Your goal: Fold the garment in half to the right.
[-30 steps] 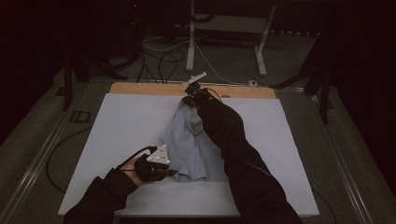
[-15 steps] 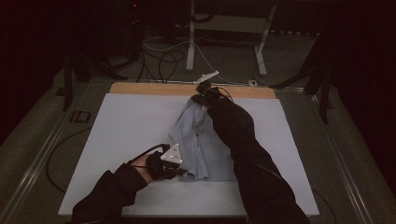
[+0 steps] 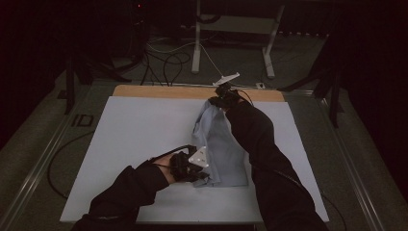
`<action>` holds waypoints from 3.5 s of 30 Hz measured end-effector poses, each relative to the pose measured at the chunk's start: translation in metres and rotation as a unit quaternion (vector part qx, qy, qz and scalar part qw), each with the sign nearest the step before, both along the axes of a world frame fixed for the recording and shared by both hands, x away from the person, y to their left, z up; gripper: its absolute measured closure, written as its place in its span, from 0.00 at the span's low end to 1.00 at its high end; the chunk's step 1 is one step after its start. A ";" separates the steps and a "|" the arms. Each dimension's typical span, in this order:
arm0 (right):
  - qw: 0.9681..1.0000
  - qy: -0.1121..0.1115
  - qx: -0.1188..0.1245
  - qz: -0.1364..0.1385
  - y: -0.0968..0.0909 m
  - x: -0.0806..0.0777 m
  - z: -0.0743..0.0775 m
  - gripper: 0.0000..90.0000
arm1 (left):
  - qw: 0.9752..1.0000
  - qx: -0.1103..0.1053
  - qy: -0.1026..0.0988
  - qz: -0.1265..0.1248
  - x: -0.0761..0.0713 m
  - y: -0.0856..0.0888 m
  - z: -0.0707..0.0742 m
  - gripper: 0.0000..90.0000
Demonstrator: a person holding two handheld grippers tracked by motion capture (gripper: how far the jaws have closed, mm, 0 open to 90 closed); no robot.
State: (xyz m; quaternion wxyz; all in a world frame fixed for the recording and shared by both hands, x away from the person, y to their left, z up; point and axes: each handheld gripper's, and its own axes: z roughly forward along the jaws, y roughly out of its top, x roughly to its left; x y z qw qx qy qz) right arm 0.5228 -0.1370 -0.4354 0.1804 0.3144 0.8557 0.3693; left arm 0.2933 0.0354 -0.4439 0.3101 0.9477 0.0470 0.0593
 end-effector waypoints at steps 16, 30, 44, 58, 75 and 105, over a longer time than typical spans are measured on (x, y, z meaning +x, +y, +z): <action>0.999 0.026 0.029 -0.001 -0.017 0.014 -0.010 0.97 | 0.999 0.035 -0.003 -0.035 0.009 -0.057 -0.010 0.97; 0.998 0.034 0.058 -0.011 -0.035 0.019 -0.014 0.82 | 0.998 0.043 0.016 -0.035 0.019 -0.093 -0.023 0.97; 0.996 0.055 0.075 -0.004 -0.055 0.008 -0.019 0.14 | 0.998 0.027 0.049 -0.042 0.017 -0.096 -0.026 0.46; 0.996 0.043 0.080 0.011 -0.053 -0.009 -0.017 0.14 | 0.998 0.015 0.042 -0.035 0.017 -0.081 -0.014 0.41; 0.996 0.020 0.085 0.015 -0.072 -0.048 -0.019 0.14 | 0.998 -0.023 0.058 -0.022 0.015 -0.016 -0.008 0.17; 0.994 0.090 0.058 -0.035 -0.077 -0.030 -0.080 0.11 | 0.980 -0.118 0.053 0.149 -0.017 0.140 -0.046 0.00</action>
